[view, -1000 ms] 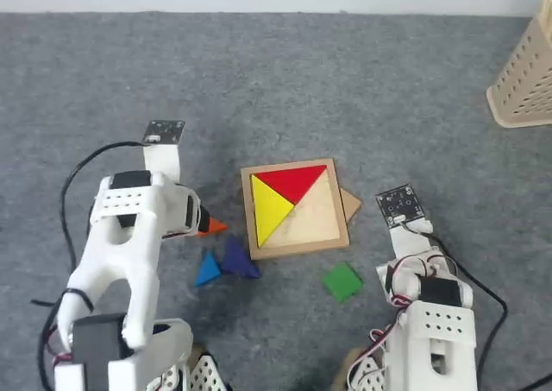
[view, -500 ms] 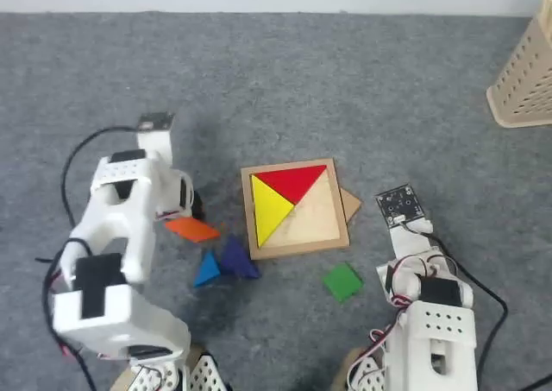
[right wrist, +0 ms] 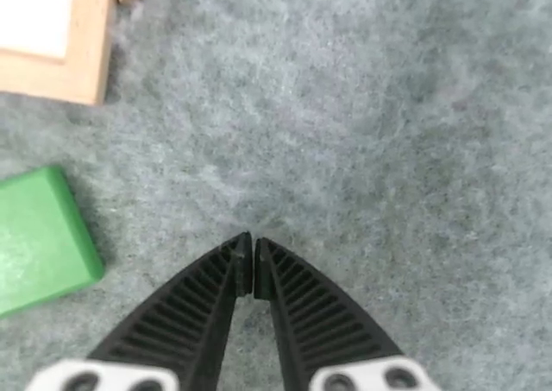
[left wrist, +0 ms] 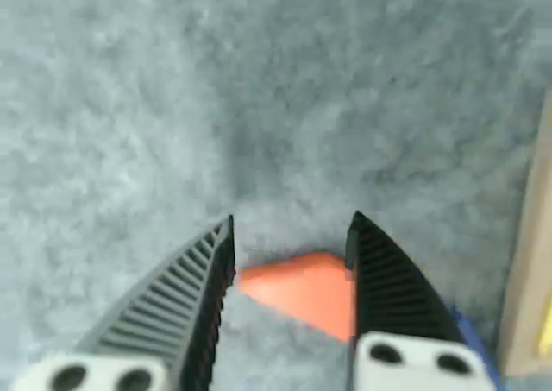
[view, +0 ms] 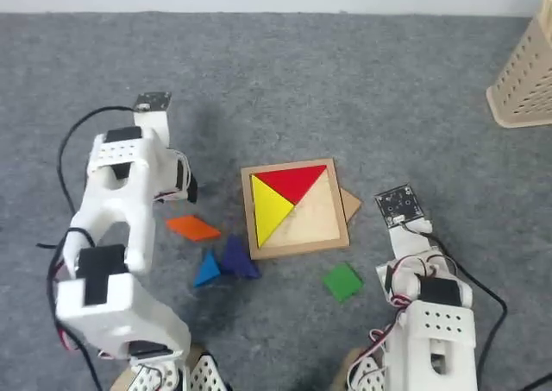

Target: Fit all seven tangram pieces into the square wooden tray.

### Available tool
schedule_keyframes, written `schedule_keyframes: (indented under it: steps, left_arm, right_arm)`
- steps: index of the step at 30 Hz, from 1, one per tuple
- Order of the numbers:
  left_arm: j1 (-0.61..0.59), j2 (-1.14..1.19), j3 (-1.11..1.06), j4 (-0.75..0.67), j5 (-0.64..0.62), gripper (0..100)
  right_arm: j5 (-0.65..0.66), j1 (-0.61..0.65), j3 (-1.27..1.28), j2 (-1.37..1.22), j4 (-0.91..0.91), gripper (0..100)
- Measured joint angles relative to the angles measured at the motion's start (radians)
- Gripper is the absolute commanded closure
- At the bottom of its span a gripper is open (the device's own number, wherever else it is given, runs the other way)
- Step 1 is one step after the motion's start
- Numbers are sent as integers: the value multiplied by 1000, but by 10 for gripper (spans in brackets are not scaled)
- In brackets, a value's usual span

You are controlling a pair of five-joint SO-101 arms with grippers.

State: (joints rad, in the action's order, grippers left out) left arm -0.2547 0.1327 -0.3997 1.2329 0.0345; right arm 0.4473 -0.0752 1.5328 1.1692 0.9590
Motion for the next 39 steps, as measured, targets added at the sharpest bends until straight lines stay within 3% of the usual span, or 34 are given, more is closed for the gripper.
schedule_keyframes:
  steps: [4,10,16,20,29,39]
  left_arm:
    - [3,-178,-31,66,129,825]
    - [18,-370,-150,183,512,852]
    - [91,-364,-233,167,853,837]
    - [150,-292,-244,84,919,809]
    - [163,-84,-241,-71,973,808]
    - [137,61,-130,-84,982,822]
  right_arm:
    - [0,0,0,0,0,992]
    - [0,0,0,0,0,992]
    - [0,0,0,0,0,992]
    - [0,0,0,0,0,992]
    - [0,0,0,0,0,992]
    - [0,0,0,0,0,992]
